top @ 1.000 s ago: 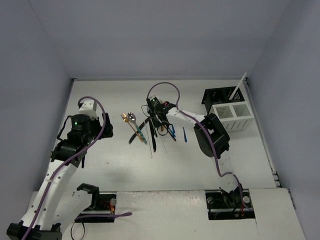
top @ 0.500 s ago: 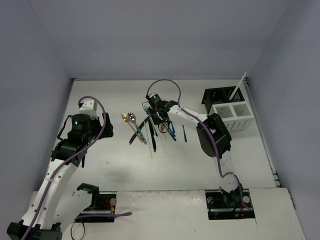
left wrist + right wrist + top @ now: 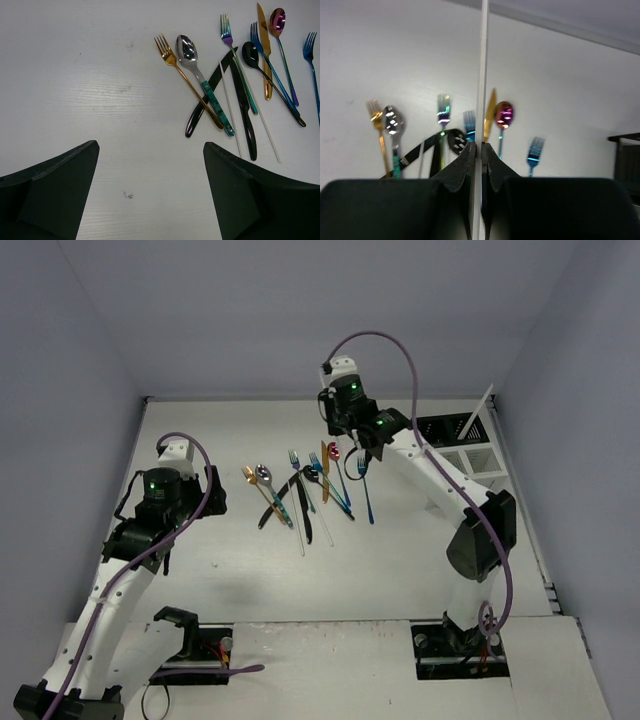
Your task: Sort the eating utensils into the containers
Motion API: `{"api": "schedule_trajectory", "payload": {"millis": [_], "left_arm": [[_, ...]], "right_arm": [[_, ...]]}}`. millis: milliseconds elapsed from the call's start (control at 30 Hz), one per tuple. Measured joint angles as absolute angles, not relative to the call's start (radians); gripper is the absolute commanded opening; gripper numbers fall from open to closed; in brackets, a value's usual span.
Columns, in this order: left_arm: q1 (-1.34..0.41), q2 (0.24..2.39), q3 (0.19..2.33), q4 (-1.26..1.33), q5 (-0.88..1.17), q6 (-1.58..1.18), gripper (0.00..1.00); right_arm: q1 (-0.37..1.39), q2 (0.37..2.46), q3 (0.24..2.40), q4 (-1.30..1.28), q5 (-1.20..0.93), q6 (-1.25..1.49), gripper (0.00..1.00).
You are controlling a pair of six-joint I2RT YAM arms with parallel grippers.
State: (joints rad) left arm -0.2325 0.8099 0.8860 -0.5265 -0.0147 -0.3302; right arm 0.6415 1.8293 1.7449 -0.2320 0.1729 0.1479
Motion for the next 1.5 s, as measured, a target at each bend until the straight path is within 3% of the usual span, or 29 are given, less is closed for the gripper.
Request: {"api": "schedule_trajectory", "payload": {"millis": [167, 467, 700, 1033, 1100, 1300, 1500], "left_arm": [[-0.233, 0.810, 0.886, -0.527, -0.015, -0.330, 0.83], [-0.233, 0.809, 0.886, -0.526, -0.015, -0.330, 0.83], [-0.233, 0.809, 0.886, -0.526, -0.015, -0.330, 0.83], [-0.227, 0.810, 0.886, -0.522, -0.016, -0.330, 0.83], [-0.227, 0.811, 0.886, -0.521, -0.016, -0.330, 0.83], [-0.219, 0.813, 0.886, -0.519, -0.015, -0.330, 0.83], [-0.215, 0.809, 0.886, -0.519, -0.014, -0.330, 0.83]], "right_arm": [[0.442, 1.760, 1.685, -0.127, 0.239, 0.111, 0.00], [0.101, 1.597, 1.324, 0.326, 0.305, 0.063, 0.00], [-0.016, 1.694, 1.316, 0.526, 0.326, 0.043, 0.00], [-0.104, 1.874, 1.349, 0.584, 0.300, 0.051, 0.00], [-0.109, 1.893, 1.349, 0.584, 0.289, 0.051, 0.03], [-0.108, 1.908, 1.349, 0.583, 0.247, 0.060, 0.32], [-0.076, 1.845, 1.320, 0.540, 0.235, 0.081, 0.37]]}}
